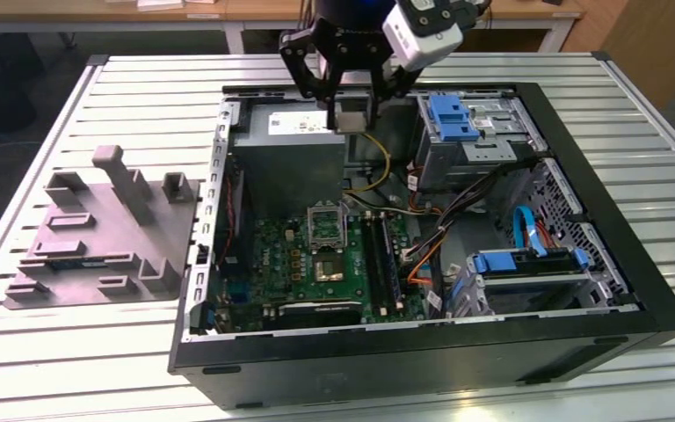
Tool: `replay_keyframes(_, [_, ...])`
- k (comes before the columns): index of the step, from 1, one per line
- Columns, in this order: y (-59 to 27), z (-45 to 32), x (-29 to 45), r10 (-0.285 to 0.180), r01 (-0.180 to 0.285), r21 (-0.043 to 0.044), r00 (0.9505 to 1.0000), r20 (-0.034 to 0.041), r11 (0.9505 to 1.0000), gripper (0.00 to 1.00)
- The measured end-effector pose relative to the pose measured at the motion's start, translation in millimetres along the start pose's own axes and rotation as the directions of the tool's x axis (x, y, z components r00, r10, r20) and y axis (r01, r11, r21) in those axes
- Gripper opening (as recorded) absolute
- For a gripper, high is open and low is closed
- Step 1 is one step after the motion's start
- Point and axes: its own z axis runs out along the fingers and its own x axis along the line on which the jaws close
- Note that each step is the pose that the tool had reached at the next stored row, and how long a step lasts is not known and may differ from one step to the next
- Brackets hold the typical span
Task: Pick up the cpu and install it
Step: 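Place the cpu into insertion slot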
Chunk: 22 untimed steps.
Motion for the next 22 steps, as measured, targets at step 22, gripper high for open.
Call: replay_keyframes(22, [-9.8, 3.5, -0.2, 0.0, 0.0, -0.0002, 1.0, 0.0001, 1.0, 0.47])
